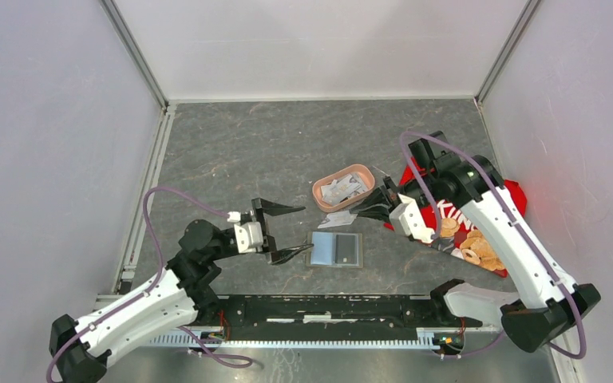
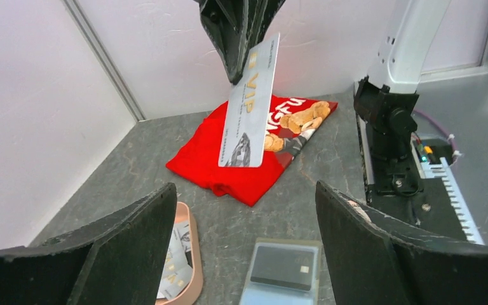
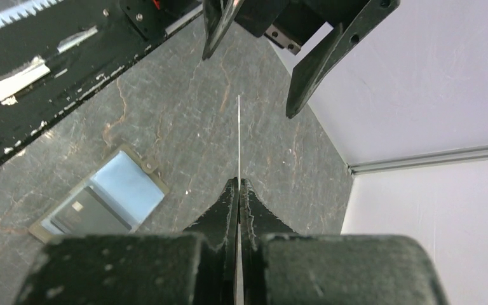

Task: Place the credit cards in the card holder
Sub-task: Pick up the credit card from the storage box.

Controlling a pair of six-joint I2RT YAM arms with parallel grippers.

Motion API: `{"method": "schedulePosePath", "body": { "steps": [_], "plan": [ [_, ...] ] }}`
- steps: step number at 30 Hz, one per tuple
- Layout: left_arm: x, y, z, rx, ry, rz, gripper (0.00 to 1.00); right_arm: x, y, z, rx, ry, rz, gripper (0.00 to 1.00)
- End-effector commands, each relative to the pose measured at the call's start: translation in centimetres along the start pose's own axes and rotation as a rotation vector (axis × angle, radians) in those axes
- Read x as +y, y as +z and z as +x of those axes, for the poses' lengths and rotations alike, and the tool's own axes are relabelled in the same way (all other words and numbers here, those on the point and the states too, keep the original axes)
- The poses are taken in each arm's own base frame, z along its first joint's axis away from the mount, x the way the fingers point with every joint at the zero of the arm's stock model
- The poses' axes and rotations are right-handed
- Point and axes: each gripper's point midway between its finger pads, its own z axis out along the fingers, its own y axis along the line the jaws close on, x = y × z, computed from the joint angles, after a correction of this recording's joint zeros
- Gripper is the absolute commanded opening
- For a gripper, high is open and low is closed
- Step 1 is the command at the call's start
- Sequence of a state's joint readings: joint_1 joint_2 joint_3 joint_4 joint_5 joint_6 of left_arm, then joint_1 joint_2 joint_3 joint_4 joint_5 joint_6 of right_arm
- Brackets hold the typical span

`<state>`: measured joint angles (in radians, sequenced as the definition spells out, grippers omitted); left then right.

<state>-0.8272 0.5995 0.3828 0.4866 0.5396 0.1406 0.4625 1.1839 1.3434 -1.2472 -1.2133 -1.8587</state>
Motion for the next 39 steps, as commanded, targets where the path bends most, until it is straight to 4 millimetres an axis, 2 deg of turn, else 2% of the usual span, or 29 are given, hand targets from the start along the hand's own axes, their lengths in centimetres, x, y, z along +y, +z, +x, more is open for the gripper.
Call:
{"method": "schedulePosePath", "body": {
  "steps": [1,4,9,14,21,25,32,35,39],
  "plan": [
    [0.7,0.8,-0.3,0.050,0.161,-0.001,0.85,-0.6,-0.5,-3.4,-0.065,0.036,0.040,0.00],
    [0.4,1.7,0.2,0.071,0.180,-0.005,0.82,-0.8,-0.7,-3.7,-0.069,0.039,0.052,0.00],
    [-0.1,3.1,-0.6,0.031,0.195,-0.012,0.75,-1.0,-0.7,-4.0,-0.088,0.040,0.058,0.00],
    [0.3,4.0,-1.2,0.004,0.201,-0.045,0.64,-0.7,-0.6,-4.0,-0.098,0.053,0.056,0.00],
    [1.4,4.3,-2.1,-0.047,0.224,-0.123,0.63,-0.4,-0.5,-3.6,-0.104,0.068,0.055,0.00],
    [1.2,4.4,-2.7,-0.078,0.225,-0.122,0.61,-0.3,-0.4,-3.4,-0.102,0.072,0.055,0.00],
    [-0.4,5.4,-3.6,-0.120,0.207,-0.052,0.43,-0.2,-0.5,-3.0,-0.103,0.077,0.060,0.00],
    [-0.8,5.8,-4.0,-0.132,0.211,-0.041,0.43,-0.2,-0.4,-2.8,-0.102,0.078,0.061,0.00],
    [-0.8,5.7,-4.7,-0.144,0.233,-0.053,0.49,0.0,-0.5,-2.6,-0.094,0.076,0.060,0.00]
  ]
}}
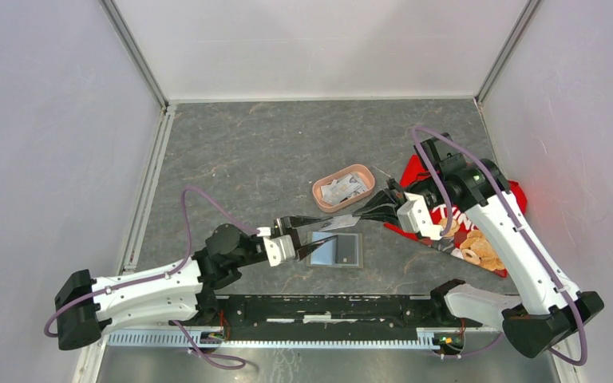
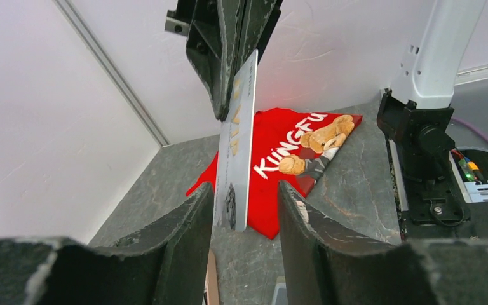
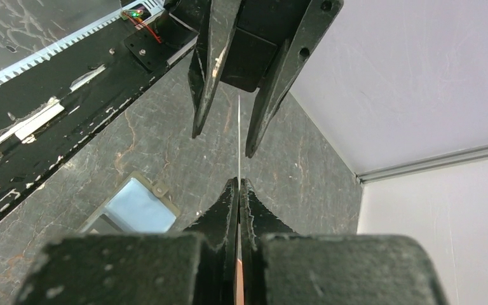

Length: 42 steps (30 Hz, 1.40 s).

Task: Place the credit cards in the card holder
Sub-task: Pick up the credit card from the storage box.

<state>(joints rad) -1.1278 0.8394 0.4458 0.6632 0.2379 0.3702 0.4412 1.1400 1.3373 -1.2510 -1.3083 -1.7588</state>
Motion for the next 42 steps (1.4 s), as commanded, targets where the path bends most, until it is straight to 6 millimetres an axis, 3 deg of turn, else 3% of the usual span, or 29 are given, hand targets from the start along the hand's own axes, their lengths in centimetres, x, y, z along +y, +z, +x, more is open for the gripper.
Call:
{"method": "schedulePosePath", "body": {
  "steps": [1,19,21,23,25,26,27,28,30,32,35,39,42],
  "plan": [
    [1.6,0.5,-4.3,-0.116,0.084,-0.046,0.50,0.2,0.0,-0.2,-0.018,0.001,0.006,0.00],
    [1.0,3.4,-2.4,0.071,0.072,0.050,0.48,1.0,0.1,0.9,0.011,-0.006,-0.010,0.00],
    [1.0,3.4,-2.4,0.081,0.073,0.056,0.42,1.0,0.1,0.9,0.012,-0.007,-0.010,0.00],
    [1.1,3.5,-2.1,0.106,0.066,0.059,0.30,1.0,0.1,1.0,0.012,-0.001,-0.010,0.00],
    [1.4,3.6,-2.0,0.131,0.039,0.044,0.10,1.0,0.1,1.0,0.009,0.009,-0.009,0.00],
    [1.7,3.6,-2.0,0.140,0.010,0.023,0.03,0.9,0.1,1.0,0.004,0.017,-0.006,0.05],
    [2.0,3.6,-2.1,0.142,-0.021,-0.006,0.02,0.8,0.0,0.9,-0.002,0.034,0.001,0.16],
    [2.5,3.4,-2.2,0.137,-0.058,-0.043,0.02,0.7,-0.1,0.8,-0.010,0.056,0.011,0.36],
    [3.6,2.7,-2.0,0.123,-0.179,-0.153,0.02,-0.1,-0.7,0.7,-0.009,0.132,0.047,0.60],
    [5.5,1.3,-2.1,0.090,-0.330,-0.272,0.02,-1.9,-1.5,1.7,0.040,0.257,0.107,0.71],
    [8.4,-0.9,-1.8,0.038,-0.646,-0.415,0.02,-3.4,-2.8,4.2,0.142,0.389,0.203,0.74],
    [11.2,-2.8,-0.7,-0.007,-1.155,-0.449,0.02,-2.9,-3.1,7.6,0.194,0.522,0.274,0.74],
    [11.9,-2.2,-1.8,-0.094,-1.651,-0.231,0.02,-1.9,-3.4,9.5,0.219,0.571,0.289,0.74]
  ]
}}
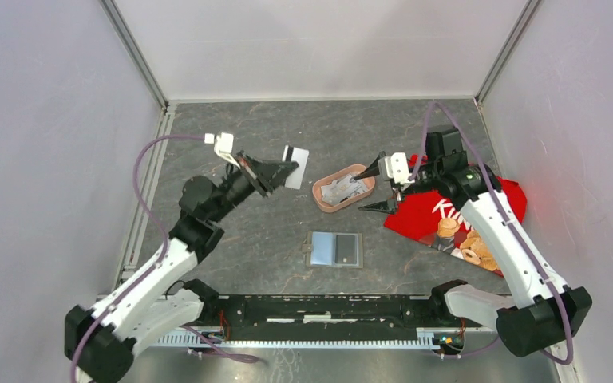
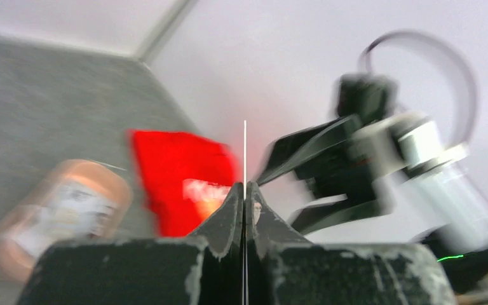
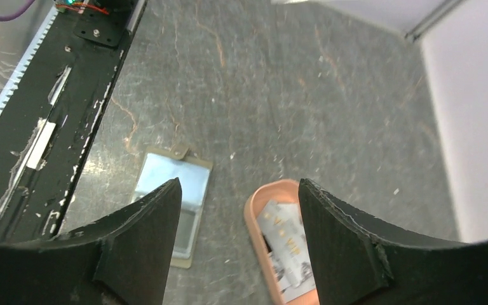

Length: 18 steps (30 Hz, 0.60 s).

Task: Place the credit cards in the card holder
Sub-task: Pick up the credit card from the storage box.

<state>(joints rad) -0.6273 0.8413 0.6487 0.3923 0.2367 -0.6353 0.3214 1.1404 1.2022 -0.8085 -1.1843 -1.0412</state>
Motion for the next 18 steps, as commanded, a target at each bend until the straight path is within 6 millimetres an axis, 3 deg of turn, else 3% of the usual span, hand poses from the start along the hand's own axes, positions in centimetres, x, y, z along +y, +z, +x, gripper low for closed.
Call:
{"method": "schedulePosePath", "body": {
  "steps": [1,4,7,14,18],
  "plan": [
    [-4.3,-0.1,-1.3,0.212,-0.851,0.307,0.02,-1.3,-0.1,2.7,0.042,0.132,0.082,0.74],
    [-7.2,-1.0,-4.0,0.265,-1.037,0.559,0.02,-0.7,0.1,4.6,0.044,0.169,0.084,0.75],
    [-9.7,-2.0,-5.9,0.337,-1.050,0.748,0.02,0.0,0.2,6.3,0.038,0.211,0.080,0.75],
    [-13.9,-3.8,-3.0,0.606,-0.893,0.845,0.02,0.6,0.0,8.5,0.027,0.244,0.079,0.75],
    [-18.3,-6.7,-2.5,0.720,-0.762,0.976,0.02,1.0,0.0,9.5,0.029,0.266,0.068,0.75]
  ]
}}
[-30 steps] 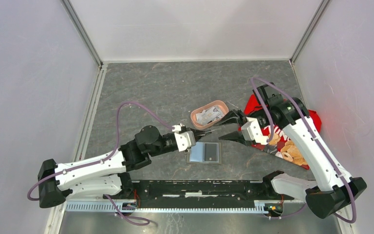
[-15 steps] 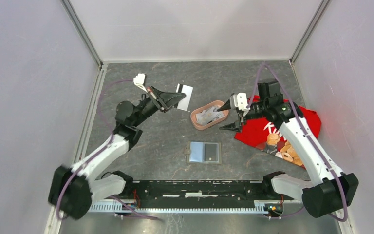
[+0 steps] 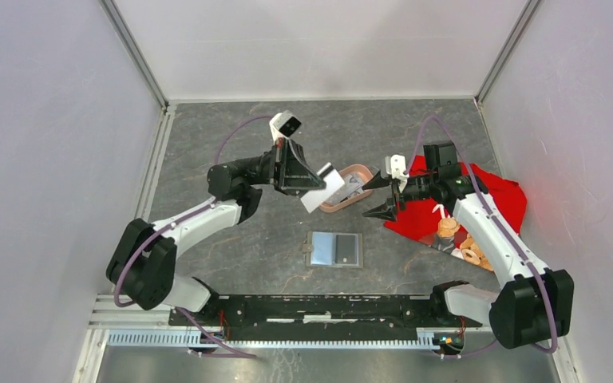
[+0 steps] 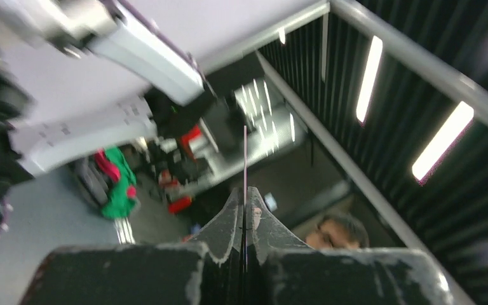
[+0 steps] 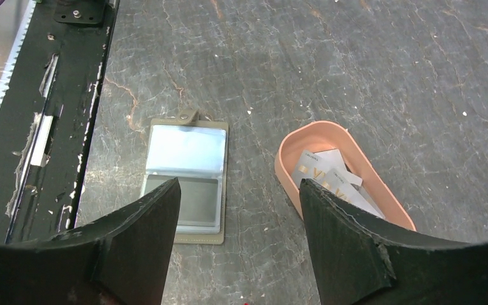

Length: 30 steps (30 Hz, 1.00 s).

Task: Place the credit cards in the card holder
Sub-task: Pick up the credit card from the storage box.

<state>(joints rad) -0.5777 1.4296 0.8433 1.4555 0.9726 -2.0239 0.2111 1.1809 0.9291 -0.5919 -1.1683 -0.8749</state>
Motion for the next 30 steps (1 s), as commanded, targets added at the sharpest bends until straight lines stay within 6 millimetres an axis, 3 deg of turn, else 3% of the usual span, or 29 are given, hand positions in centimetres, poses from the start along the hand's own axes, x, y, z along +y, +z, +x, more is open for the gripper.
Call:
{"method": "schedulePosePath", "body": {
  "steps": [1,5,10,21,26,30],
  "plan": [
    [-7.5,0.5,8.7,0.347,0.092,0.146,0.02,-0.1,0.2,0.3,-0.030,-0.017,-0.018,0.76],
    [-11.2,1.2,13.4,0.493,0.158,0.258,0.02,0.3,0.2,0.6,-0.028,-0.027,-0.032,0.76],
    [-12.9,1.0,15.7,0.532,0.186,0.334,0.02,0.9,0.2,1.0,-0.026,-0.030,-0.048,0.77],
    [-13.1,1.3,16.2,0.556,0.209,0.354,0.03,1.3,0.2,1.2,-0.026,-0.030,-0.060,0.78],
    [-11.4,1.5,15.9,0.560,0.213,0.324,0.02,1.4,0.3,1.4,-0.024,-0.027,-0.064,0.78],
    [-4.5,1.2,12.8,0.467,0.148,0.157,0.02,1.1,0.3,2.2,0.000,-0.015,-0.044,0.79]
  ]
}}
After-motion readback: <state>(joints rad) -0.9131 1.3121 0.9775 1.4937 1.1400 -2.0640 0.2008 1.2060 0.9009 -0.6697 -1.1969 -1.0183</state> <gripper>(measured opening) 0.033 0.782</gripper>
